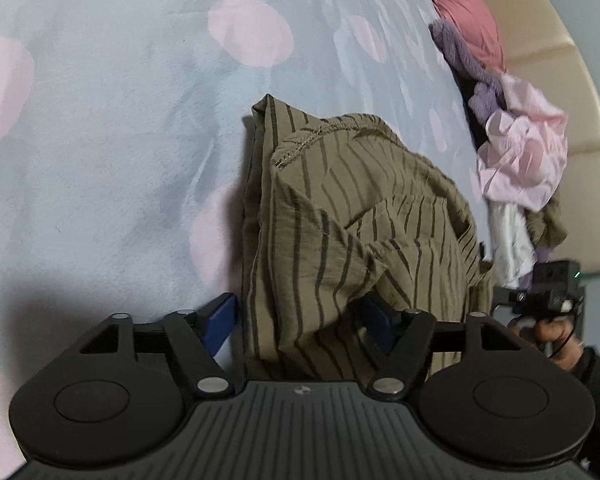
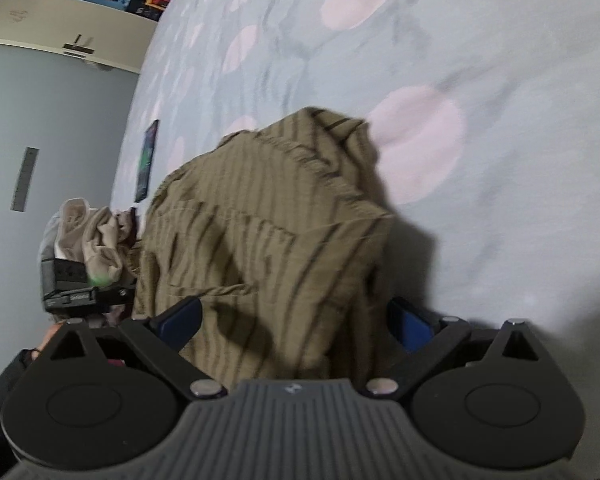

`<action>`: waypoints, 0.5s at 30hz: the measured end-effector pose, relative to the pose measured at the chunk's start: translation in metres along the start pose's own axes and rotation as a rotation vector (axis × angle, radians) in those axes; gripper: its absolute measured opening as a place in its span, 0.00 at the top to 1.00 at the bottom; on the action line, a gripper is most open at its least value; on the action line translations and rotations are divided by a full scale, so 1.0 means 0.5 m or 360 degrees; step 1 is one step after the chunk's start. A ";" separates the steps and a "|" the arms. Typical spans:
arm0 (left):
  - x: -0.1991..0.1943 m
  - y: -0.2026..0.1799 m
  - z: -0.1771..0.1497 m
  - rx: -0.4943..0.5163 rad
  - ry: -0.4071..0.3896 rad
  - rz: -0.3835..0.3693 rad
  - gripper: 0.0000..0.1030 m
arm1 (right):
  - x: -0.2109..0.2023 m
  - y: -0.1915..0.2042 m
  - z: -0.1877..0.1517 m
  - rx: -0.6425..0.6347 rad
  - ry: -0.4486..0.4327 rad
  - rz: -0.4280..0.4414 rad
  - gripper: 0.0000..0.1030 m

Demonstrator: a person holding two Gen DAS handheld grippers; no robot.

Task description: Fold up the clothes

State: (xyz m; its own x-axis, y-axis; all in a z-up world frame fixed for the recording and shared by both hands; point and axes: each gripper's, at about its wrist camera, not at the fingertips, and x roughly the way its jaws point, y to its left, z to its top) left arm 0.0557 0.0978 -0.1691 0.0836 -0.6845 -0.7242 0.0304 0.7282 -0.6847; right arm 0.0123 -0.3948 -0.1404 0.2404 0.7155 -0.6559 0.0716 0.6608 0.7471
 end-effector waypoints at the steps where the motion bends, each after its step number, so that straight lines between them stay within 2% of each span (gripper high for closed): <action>1: -0.001 0.005 0.001 -0.0027 0.0002 -0.0027 0.31 | 0.003 -0.001 -0.001 0.0005 0.0006 0.0015 0.03; 6: -0.010 0.025 0.005 -0.0148 -0.0042 -0.0168 0.31 | 0.003 -0.017 -0.004 0.0080 -0.0019 0.0070 0.03; 12: 0.008 0.005 0.003 -0.0050 -0.0014 -0.0105 0.28 | 0.010 -0.010 -0.008 0.0039 -0.0028 0.0047 0.03; 15: 0.011 0.003 0.003 -0.0052 -0.0024 -0.0095 0.27 | 0.014 -0.005 -0.011 0.0012 -0.0036 0.0031 0.03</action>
State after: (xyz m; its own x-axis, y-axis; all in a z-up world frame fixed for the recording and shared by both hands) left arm 0.0575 0.0949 -0.1740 0.0975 -0.7258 -0.6809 0.0032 0.6844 -0.7291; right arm 0.0086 -0.3900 -0.1474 0.2636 0.7231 -0.6384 0.0739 0.6448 0.7608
